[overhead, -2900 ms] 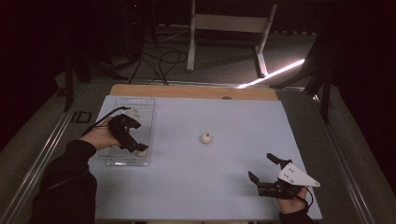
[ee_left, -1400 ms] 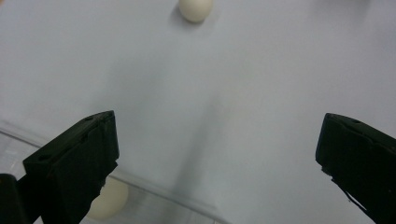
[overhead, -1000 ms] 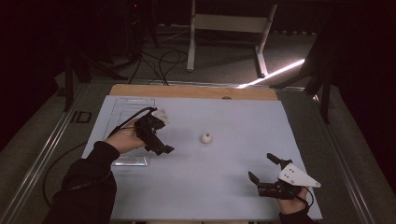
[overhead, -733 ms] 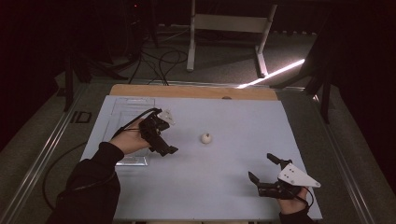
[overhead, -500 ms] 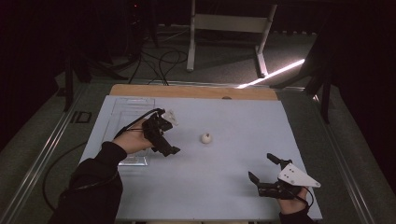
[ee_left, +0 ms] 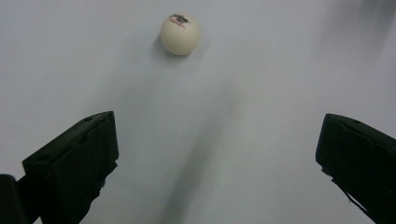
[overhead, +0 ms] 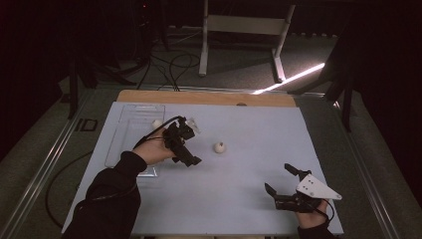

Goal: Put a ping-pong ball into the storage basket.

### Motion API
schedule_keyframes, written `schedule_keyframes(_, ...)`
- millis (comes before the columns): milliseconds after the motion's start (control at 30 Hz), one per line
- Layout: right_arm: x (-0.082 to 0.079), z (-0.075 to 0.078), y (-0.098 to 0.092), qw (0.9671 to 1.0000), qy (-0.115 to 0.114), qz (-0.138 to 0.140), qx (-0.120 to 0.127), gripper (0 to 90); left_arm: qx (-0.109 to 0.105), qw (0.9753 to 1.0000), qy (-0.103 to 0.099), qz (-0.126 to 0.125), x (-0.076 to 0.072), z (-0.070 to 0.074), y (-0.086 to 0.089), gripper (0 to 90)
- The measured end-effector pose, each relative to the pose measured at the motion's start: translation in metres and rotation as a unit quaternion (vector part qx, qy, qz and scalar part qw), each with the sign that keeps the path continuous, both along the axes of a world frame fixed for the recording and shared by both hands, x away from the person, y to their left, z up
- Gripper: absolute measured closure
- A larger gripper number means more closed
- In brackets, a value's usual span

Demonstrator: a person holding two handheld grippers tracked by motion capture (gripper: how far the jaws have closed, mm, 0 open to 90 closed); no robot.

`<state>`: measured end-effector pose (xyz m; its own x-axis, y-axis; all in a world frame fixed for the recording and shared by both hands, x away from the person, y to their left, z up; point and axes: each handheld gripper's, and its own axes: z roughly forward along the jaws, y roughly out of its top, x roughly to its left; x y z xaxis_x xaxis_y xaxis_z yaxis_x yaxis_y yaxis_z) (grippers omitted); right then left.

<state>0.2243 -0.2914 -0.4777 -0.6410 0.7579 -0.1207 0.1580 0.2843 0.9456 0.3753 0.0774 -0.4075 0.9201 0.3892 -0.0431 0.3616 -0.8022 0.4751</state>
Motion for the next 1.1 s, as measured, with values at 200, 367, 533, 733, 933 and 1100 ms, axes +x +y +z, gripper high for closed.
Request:
schedule_keyframes(200,0.000,0.000,0.000,1.0000,0.000,0.001,-0.001,9.2,0.022,0.9997,-0.004,0.007,0.000,-0.005,-0.011,0.3)
schedule_keyframes(367,0.000,0.000,0.000,1.0000,0.001,0.001,0.000,9.1,0.030,0.9995,0.003,0.011,0.001,-0.008,-0.019,0.3)
schedule_keyframes(533,0.000,0.000,0.000,1.0000,0.001,0.001,0.000,9.2,0.022,0.9992,0.006,0.033,0.006,-0.008,-0.026,0.4)
schedule_keyframes(733,0.000,-0.001,0.001,1.0000,0.001,0.001,-0.001,9.2,0.017,0.9989,0.006,0.043,0.006,-0.009,-0.035,0.4)
schedule_keyframes(933,0.000,-0.001,0.001,1.0000,0.000,0.001,-0.001,9.2,0.003,0.9984,0.003,0.056,0.008,-0.008,-0.043,0.5)
schedule_keyframes(1100,0.000,0.000,0.000,1.0000,0.001,0.000,0.000,9.2,-0.012,0.9971,0.004,0.075,0.008,-0.009,-0.052,0.5)
